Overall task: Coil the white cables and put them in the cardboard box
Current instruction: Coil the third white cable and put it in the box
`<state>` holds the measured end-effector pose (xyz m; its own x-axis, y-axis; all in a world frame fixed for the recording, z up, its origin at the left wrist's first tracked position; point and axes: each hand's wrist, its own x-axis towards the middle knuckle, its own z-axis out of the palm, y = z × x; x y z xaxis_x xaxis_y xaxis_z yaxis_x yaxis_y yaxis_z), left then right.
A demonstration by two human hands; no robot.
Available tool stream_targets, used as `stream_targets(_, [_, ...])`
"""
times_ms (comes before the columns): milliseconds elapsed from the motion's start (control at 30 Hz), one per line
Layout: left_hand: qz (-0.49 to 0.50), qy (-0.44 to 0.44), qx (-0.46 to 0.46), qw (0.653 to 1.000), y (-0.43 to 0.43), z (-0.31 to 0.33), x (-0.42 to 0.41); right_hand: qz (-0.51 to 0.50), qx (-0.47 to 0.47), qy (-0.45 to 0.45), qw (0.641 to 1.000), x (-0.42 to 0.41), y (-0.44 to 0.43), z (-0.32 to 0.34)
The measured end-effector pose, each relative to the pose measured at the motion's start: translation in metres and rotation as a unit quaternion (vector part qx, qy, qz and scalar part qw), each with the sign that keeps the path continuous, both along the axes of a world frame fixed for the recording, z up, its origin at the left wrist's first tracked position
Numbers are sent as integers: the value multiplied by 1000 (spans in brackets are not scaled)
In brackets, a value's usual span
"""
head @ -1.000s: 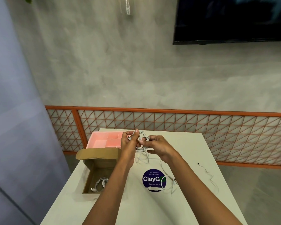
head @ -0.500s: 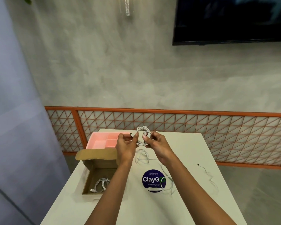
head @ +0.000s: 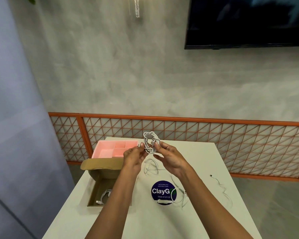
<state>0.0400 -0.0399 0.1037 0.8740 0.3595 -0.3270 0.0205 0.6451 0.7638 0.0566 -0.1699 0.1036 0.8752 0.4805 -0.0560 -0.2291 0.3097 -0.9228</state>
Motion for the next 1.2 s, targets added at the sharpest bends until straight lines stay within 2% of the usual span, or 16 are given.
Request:
stream_targets(133, [-79,5,-105,991,0,-1,1,23,84,56,995,-1,3,-2])
stream_targets(200, [-101,-1,-108,989,0,-1,-1,9,138,91,986,-1,4,-6])
stream_targets(267, [-93,-18,-75,993,3,-5,-2,-27,148,95,984,-1,2,-10])
stream_targets(400, [-35,-42,35,998,11,-13,-8,-118,37,31,992,-4,1,-15])
stream_targets(567, [-59,-42,190,979,22,-28,-19,-181,-75,0,981,-8,9,-25])
stream_targets(700, [-92,-3,287,953,36,-37,-29,-211,-152,-18,966,-7,14,-40])
stream_targets(800, [-145,61,340,927,54,-45,-35,-191,-212,-9,959,-11,18,-53])
stream_targets(867, [-180,88,352,914,68,-54,-42,-153,-236,20,959,-16,26,-65])
stream_targets(1000, [-213,99,337,912,97,-80,-59,-96,-253,65,960,-28,50,-96])
stream_targets(1200, [-165,208,336,904,134,-126,-64,-55,-308,112,943,-39,94,-135])
